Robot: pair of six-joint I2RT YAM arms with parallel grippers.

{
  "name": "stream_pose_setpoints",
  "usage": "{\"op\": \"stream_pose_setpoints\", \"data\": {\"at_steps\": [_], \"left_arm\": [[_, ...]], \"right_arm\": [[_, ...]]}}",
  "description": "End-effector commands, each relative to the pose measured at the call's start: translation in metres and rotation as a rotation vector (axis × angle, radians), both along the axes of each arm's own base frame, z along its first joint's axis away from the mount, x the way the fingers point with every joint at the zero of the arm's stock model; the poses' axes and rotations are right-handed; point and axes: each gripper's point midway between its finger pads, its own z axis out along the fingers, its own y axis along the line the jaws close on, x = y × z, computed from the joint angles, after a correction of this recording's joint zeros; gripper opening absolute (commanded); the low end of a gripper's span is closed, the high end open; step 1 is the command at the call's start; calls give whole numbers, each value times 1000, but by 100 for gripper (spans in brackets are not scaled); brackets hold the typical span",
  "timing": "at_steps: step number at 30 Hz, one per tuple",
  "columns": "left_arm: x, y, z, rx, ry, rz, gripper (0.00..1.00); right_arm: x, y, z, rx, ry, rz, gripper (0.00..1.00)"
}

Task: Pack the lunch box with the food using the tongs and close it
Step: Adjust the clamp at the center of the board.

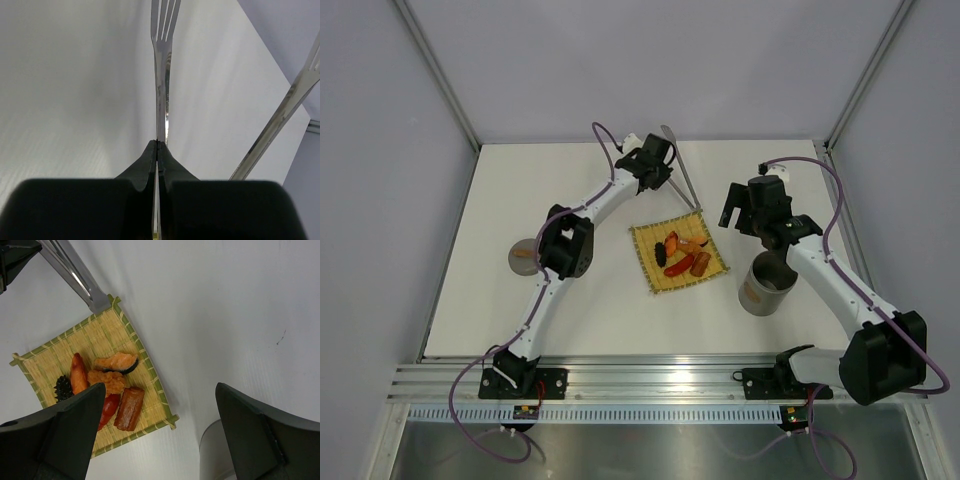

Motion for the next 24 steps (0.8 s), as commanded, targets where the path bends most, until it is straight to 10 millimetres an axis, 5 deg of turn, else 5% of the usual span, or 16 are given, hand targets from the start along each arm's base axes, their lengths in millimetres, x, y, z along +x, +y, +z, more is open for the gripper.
{"op": "stream_pose_setpoints", "data": {"at_steps": [1,7,19,24], "left_arm": [[9,-14,65,-87,-124,-11,0],[12,-16,50,-102,-104,28,0],[6,-73,45,-218,-122,-18,0],[-12,-95,38,-215,-106,-71,0]], "right_arm": [[0,-7,15,4,-42,-32,99],[-2,-7,16,4,-43,-33,100],[-3,-9,13,-4,-41,-37,99],[-1,-7,13,8,-44,-36,99]]}}
